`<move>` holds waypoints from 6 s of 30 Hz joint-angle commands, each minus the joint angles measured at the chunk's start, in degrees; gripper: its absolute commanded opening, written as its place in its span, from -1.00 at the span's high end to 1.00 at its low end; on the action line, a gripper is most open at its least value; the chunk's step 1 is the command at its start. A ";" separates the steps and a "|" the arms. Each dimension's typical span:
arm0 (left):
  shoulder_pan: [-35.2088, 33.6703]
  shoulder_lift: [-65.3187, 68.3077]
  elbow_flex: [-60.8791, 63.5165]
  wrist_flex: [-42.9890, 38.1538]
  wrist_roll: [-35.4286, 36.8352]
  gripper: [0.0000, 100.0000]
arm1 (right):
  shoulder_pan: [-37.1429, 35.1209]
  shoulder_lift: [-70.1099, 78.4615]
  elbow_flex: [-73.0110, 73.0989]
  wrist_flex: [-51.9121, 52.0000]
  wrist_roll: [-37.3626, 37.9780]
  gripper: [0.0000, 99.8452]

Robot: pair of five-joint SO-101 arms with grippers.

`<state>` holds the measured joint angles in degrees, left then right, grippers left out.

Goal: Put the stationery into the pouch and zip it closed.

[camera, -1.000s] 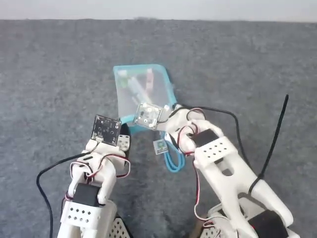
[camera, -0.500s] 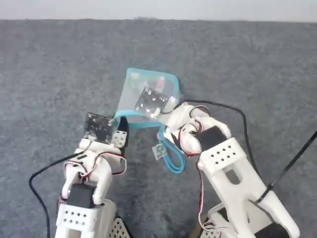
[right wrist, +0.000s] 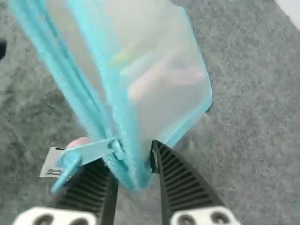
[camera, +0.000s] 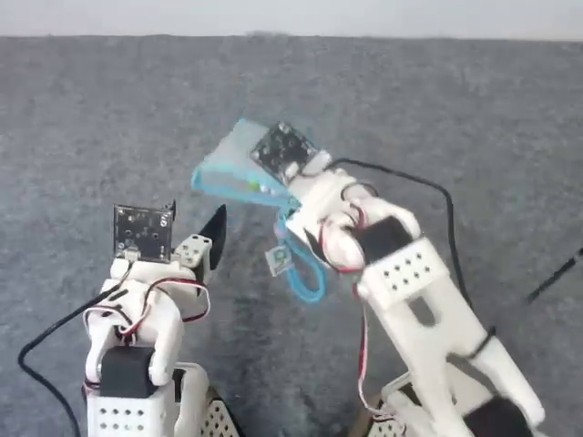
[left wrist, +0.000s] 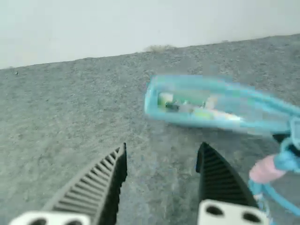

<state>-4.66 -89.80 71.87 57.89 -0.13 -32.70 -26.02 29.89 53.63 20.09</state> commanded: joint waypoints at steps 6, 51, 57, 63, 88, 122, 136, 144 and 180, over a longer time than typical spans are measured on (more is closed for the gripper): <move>-3.34 -0.62 -6.20 3.08 0.09 0.53 | -0.31 7.34 -9.14 2.68 -3.25 0.99; 17.49 -0.53 10.42 -9.05 -8.97 0.78 | -5.14 -3.56 1.49 9.01 -3.52 0.99; 13.45 -0.53 9.10 -8.26 -9.76 0.98 | -4.00 -3.56 2.46 8.92 -2.64 0.99; 9.67 -0.53 8.40 -8.35 -9.76 0.98 | -2.15 -3.47 2.73 8.13 -2.64 0.99; 1.85 -0.53 8.13 -9.49 -9.58 0.98 | -1.10 -3.91 4.48 7.25 -2.37 0.99; 2.11 -0.53 8.40 -9.49 -9.58 0.98 | 14.46 -4.44 5.89 7.43 4.22 0.99; 2.29 -0.53 8.31 -9.58 -9.58 0.98 | -10.42 -38.90 22.42 12.44 8.70 0.57; 2.29 -0.53 8.22 -9.58 -9.58 0.98 | -13.85 -35.12 27.16 4.70 10.90 0.50; 1.93 -0.53 8.48 -9.49 -9.58 0.98 | 4.62 -1.27 11.08 -8.13 8.79 0.99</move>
<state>-2.29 -89.63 83.21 49.89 -9.54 -33.14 -27.34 43.87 44.57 29.67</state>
